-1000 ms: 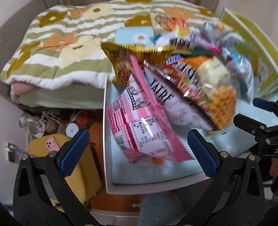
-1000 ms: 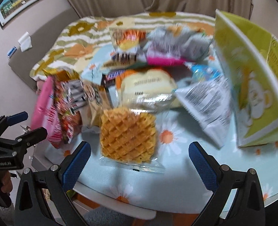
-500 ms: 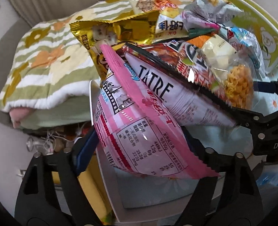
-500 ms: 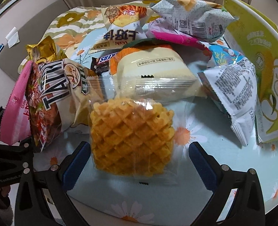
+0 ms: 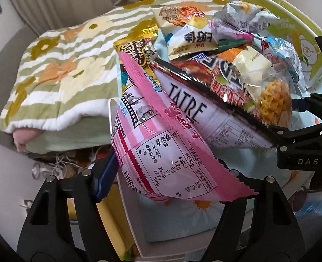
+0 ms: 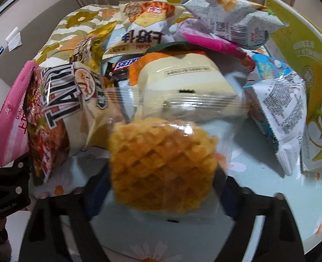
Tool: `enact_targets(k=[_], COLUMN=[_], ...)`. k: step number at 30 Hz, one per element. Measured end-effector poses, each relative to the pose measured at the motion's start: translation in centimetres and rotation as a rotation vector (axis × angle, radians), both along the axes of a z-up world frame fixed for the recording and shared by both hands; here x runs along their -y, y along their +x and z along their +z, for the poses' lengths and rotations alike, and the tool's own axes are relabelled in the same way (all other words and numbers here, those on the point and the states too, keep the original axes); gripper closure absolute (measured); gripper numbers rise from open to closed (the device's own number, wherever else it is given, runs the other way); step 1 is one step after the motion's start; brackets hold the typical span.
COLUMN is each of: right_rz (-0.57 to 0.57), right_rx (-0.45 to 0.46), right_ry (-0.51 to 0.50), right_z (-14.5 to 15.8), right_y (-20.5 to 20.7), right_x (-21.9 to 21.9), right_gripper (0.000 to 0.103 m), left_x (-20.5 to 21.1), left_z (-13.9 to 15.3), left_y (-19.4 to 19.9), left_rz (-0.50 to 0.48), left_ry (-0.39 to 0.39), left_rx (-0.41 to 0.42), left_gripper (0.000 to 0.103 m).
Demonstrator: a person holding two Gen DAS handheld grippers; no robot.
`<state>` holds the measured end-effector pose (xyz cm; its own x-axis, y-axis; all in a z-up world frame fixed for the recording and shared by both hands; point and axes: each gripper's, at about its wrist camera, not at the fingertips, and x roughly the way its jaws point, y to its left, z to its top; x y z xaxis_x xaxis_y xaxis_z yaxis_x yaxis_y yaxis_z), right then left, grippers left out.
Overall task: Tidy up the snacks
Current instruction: 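Grasp the pink candy bag with the left gripper while the right grasps the waffle pack, then carry the pink bag and waffle pack into the yellow box and release both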
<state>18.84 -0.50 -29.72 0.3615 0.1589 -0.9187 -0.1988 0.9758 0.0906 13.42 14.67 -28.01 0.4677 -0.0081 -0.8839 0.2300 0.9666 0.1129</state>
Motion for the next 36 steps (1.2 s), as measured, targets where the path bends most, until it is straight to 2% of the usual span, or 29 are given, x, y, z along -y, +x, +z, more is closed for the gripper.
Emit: enact_targets(k=[11, 22, 29, 36], right_rz=[0.034, 0.119, 0.135, 0.113], right_rx=[0.066, 0.166, 0.244, 0.295], right_ry=[0.037, 0.085, 0.111, 0.080], right_z=[3.1, 8.6, 13.5, 17.6], right_y=[-1.4, -3.7, -3.9, -2.9], right_x=[0.8, 2.5, 6.1, 13.4], right_gripper=[0.028, 0.028, 0.028, 0.028], left_x=[0.0, 2.1, 6.1, 13.7], left_z=[3.6, 9.2, 14.4, 18.5], left_y=[-2.1, -4.6, -4.8, -2.7], left_rz=[0.067, 0.141, 0.165, 0.091], left_ry=[0.002, 0.027, -0.004, -0.028], left_rx=[0.057, 0.167, 0.266, 0.366], left_gripper=[0.034, 0.034, 0.034, 0.034])
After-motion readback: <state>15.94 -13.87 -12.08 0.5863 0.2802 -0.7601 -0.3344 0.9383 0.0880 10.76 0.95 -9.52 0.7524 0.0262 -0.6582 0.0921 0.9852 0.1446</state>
